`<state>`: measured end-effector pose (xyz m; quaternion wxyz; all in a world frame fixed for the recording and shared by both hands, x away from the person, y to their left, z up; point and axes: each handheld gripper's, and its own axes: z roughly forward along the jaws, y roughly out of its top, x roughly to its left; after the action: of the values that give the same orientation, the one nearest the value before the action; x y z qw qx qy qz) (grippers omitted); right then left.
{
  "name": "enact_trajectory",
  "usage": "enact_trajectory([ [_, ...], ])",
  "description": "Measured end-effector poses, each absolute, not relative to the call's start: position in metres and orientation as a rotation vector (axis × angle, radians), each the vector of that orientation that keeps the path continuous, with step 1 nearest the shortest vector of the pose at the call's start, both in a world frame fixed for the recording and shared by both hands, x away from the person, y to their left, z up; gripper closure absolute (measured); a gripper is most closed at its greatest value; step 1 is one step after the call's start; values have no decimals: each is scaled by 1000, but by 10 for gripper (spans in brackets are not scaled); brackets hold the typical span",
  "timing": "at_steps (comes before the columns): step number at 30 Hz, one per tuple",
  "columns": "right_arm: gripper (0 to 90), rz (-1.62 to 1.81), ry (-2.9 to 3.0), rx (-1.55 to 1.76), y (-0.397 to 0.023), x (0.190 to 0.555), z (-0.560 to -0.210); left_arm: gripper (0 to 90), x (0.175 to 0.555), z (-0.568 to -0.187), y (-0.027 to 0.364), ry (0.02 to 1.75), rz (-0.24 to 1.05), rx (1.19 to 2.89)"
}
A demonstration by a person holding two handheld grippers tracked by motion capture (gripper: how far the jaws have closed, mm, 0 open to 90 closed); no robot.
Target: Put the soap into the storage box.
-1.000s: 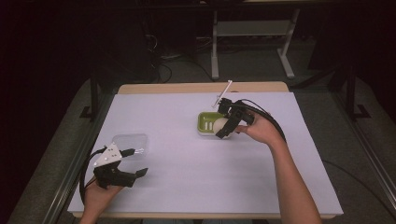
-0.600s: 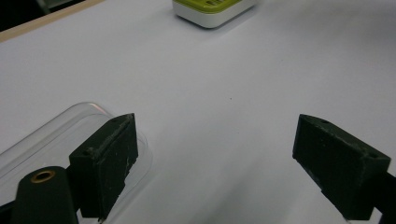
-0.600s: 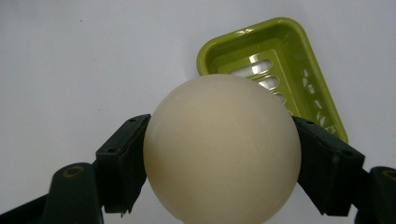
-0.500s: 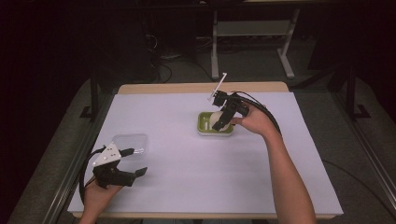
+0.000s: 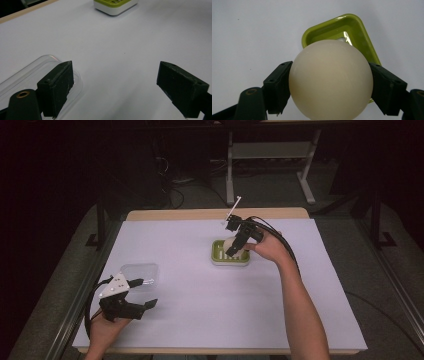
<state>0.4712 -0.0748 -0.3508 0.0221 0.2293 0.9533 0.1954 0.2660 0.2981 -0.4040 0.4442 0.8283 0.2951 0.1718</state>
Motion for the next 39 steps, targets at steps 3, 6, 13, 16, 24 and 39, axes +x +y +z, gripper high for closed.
enact_trajectory([
  [3,240,604,2950,732,-74,474,-354,137,266,-404,298,732,426,2052],
  [6,240,597,2947,741,-74,475,-356,137,266,-404,297,734,425,2051],
  [13,240,566,2947,765,-73,481,-363,137,266,-404,297,734,425,2051],
  [16,240,562,2949,775,-72,484,-367,137,266,-404,297,735,424,2049],
  [24,240,544,2953,800,-68,488,-378,137,266,-404,297,724,429,2054],
  [39,240,490,2947,829,-62,494,-392,137,265,-403,297,719,428,2059],
])
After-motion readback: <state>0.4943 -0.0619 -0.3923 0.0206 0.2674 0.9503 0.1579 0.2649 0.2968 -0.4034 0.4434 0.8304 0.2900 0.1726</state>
